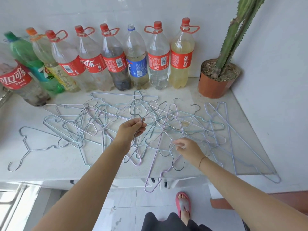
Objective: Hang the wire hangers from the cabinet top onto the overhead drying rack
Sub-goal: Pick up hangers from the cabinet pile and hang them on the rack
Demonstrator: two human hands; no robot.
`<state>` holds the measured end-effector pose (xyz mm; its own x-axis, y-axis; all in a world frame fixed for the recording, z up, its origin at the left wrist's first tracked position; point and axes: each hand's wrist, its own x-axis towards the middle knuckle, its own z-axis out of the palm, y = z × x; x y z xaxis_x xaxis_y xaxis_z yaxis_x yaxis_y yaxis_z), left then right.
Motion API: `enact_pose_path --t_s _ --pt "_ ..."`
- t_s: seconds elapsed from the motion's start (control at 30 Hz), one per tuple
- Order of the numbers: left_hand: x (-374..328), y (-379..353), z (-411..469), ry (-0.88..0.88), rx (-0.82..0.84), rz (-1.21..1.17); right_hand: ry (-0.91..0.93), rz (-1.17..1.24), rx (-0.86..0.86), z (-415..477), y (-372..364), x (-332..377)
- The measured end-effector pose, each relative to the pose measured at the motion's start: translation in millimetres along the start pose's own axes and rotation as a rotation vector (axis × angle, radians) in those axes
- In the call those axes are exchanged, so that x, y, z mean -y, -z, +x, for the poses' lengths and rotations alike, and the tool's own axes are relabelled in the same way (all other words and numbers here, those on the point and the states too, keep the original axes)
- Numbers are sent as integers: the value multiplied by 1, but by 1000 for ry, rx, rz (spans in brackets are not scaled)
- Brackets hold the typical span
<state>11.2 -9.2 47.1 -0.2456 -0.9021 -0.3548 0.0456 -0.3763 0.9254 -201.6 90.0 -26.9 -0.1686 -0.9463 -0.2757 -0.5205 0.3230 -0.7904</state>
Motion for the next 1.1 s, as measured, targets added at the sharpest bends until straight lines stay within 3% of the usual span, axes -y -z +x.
enact_pose_path --t_s 0.13,0.37,0.57,0.83,1.1 --pt "6 21 -15 2 -39 13 179 -519 138 23 -2 14" --pt "13 47 -34 20 -112 -18 220 -721 222 35 -28 41" --pt "18 62 -39 31 -145 -22 171 -681 220 38 -35 39" --pt "10 74 -41 27 -163 -73 89 -320 274 44 -9 45" --pt "-16 85 -38 -15 -195 -225 65 -226 251 46 24 70"
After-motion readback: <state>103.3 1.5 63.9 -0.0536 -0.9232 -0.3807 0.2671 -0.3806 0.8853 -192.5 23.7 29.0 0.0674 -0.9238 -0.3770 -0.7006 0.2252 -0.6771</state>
